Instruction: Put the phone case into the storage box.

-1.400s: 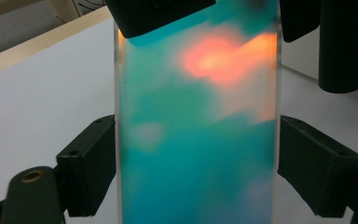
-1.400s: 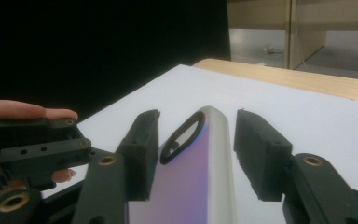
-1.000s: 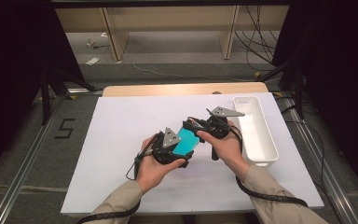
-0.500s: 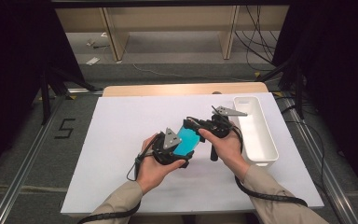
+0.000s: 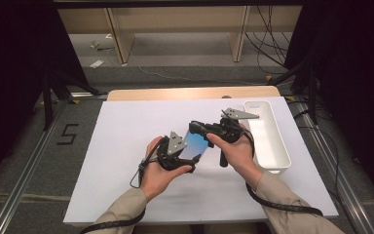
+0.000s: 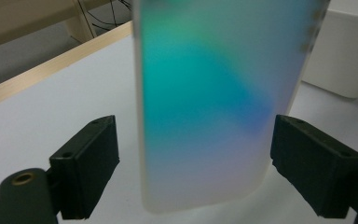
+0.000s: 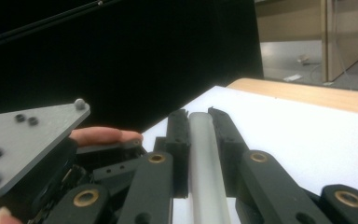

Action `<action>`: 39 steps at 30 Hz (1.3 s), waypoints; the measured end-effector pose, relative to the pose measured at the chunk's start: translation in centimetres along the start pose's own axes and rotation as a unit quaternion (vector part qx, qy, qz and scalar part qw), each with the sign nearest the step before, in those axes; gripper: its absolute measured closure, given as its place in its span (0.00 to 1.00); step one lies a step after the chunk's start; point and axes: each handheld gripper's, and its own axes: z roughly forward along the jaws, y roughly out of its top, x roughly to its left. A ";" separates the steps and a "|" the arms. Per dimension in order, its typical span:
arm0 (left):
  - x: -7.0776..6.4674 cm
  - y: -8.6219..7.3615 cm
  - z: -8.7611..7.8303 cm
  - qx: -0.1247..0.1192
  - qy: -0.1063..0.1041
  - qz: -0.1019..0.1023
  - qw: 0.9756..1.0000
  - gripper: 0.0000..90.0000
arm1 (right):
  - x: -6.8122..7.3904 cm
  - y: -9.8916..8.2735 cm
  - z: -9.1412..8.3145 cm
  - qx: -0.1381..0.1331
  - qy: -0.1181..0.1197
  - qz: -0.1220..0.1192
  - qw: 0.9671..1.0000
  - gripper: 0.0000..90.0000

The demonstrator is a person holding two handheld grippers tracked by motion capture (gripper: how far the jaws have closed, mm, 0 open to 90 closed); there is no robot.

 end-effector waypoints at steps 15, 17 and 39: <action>0.2 0.0 -0.4 -0.017 -0.038 -0.006 0.999 0.11 | -0.5 1.4 -1.3 0.034 -0.012 -0.077 0.996 0.89; 0.3 -0.1 -0.4 -0.020 -0.045 -0.008 0.999 0.12 | -0.5 1.4 -1.3 0.046 -0.001 -0.088 0.995 0.89; 0.2 -0.3 -0.3 -0.023 -0.058 -0.002 0.998 0.18 | -0.7 1.8 -1.8 0.109 0.057 -0.154 0.980 0.89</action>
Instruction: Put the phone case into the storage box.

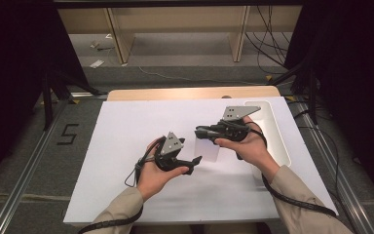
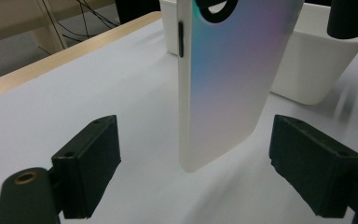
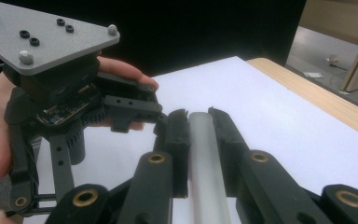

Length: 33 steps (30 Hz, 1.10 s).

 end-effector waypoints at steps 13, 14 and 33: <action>-0.1 -0.1 0.2 0.004 -0.009 0.001 1.000 0.19 | -0.1 0.0 -0.1 0.008 0.025 -0.003 1.000 0.89; -0.1 -0.1 0.2 0.006 -0.011 0.002 1.000 0.20 | -0.1 0.0 0.0 0.007 0.026 -0.002 1.000 0.89; 0.1 -1.0 1.0 0.028 -0.029 0.010 0.999 0.24 | 0.2 0.2 0.0 0.002 0.049 -0.002 0.999 0.89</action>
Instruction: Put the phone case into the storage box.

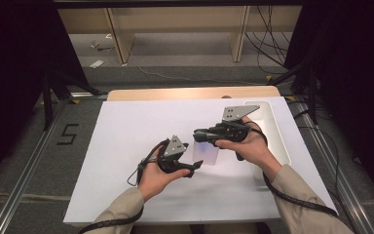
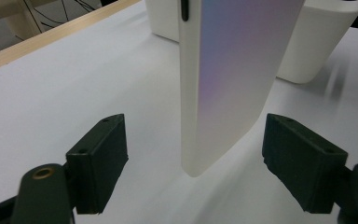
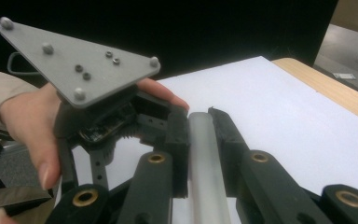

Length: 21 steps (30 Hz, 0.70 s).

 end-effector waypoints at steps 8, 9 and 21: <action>0.2 -0.3 0.2 0.004 -0.005 0.002 1.000 0.26 | 0.1 0.1 0.0 -0.001 0.005 -0.001 1.000 0.89; 0.2 -0.4 0.3 0.005 -0.006 0.002 1.000 0.26 | 0.1 0.1 0.0 -0.001 0.005 -0.001 1.000 0.89; 0.2 -0.4 0.4 -0.001 -0.029 0.019 0.999 0.37 | 0.1 0.0 0.2 -0.001 0.014 0.002 1.000 0.89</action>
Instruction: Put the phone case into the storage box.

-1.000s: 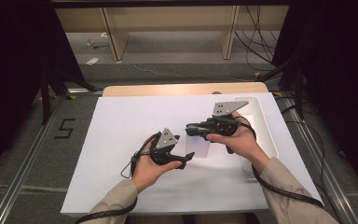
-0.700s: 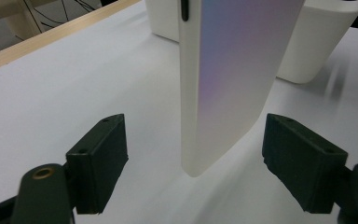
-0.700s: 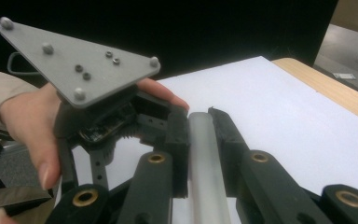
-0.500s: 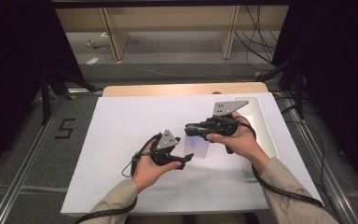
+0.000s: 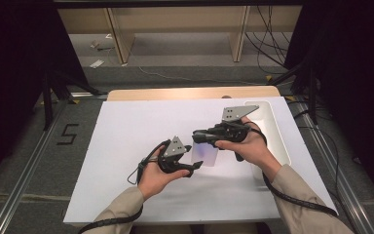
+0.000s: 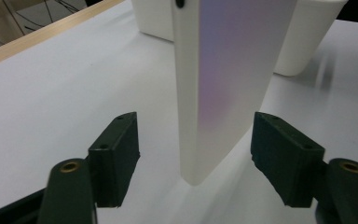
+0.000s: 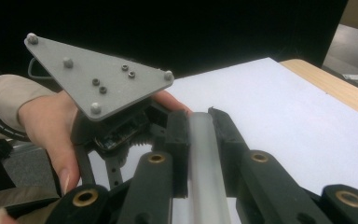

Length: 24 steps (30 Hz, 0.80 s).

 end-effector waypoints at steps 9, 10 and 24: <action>-0.2 0.0 0.2 -0.002 -0.023 0.014 1.000 0.52 | 0.1 -0.1 0.3 0.000 0.007 -0.001 1.000 0.89; -0.2 0.0 0.2 -0.003 -0.024 0.016 1.000 0.53 | 0.1 -0.1 0.3 0.000 0.008 -0.001 1.000 0.89; 0.2 -0.1 -0.1 -0.002 -0.050 0.019 0.999 0.72 | 0.3 -0.1 0.4 0.000 0.027 -0.004 1.000 0.89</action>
